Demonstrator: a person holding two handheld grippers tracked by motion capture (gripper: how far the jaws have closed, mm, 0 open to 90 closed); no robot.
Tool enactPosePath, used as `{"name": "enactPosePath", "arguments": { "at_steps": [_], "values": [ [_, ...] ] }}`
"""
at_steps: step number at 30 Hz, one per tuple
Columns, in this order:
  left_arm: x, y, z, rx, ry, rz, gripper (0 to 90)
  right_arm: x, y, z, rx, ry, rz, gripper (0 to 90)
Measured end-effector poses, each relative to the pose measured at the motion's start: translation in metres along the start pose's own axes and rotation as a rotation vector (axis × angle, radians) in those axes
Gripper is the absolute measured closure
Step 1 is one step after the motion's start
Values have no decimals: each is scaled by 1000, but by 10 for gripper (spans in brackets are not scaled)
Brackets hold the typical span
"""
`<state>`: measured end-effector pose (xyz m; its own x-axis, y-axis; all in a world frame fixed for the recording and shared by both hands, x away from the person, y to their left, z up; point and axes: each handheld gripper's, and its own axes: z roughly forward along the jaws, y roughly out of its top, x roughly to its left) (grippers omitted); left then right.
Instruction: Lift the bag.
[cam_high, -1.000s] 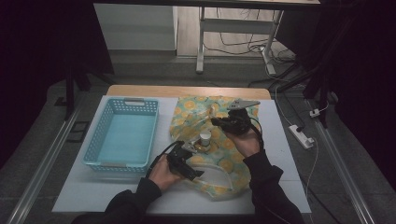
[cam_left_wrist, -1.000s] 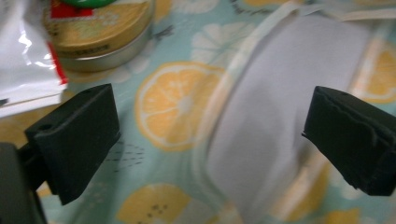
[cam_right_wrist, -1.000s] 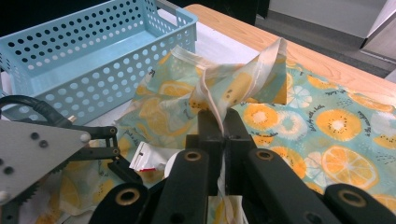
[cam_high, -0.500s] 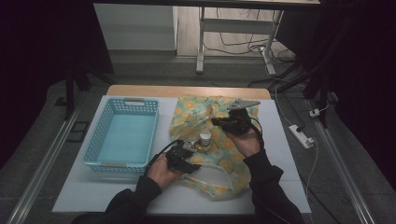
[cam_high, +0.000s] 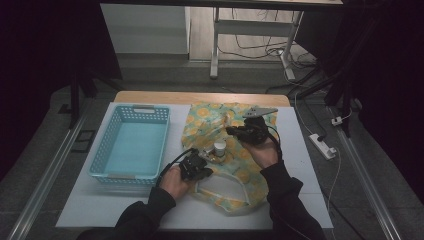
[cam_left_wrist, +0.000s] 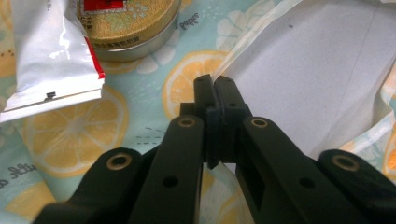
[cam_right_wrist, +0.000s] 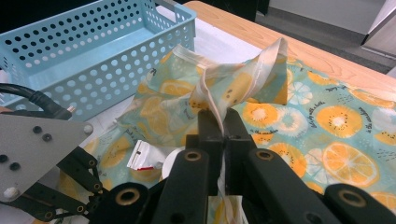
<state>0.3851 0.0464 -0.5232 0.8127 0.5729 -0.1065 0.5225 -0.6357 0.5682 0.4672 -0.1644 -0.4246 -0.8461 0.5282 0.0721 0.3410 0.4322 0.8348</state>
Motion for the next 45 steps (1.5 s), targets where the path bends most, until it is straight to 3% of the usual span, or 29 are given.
{"name": "enactPosePath", "arguments": {
  "at_steps": [6,10,17,23,29,45],
  "values": [
    [-1,2,-3,-19,-2,-58,893,-2,0,-2,-3,-2,3,896],
    [0,4,-11,-47,-4,-65,894,-2,1,-3,-8,-2,5,896],
    [-1,5,-23,-113,-3,-29,894,-1,2,-4,-10,1,2,897],
    [2,8,-30,-138,-35,-47,894,-1,3,-5,-15,8,5,897],
    [2,14,-39,-146,-68,-78,894,0,6,-6,-13,12,6,897],
    [3,30,-64,-164,-96,-107,895,0,14,-14,-21,37,8,898]
  ]
}}
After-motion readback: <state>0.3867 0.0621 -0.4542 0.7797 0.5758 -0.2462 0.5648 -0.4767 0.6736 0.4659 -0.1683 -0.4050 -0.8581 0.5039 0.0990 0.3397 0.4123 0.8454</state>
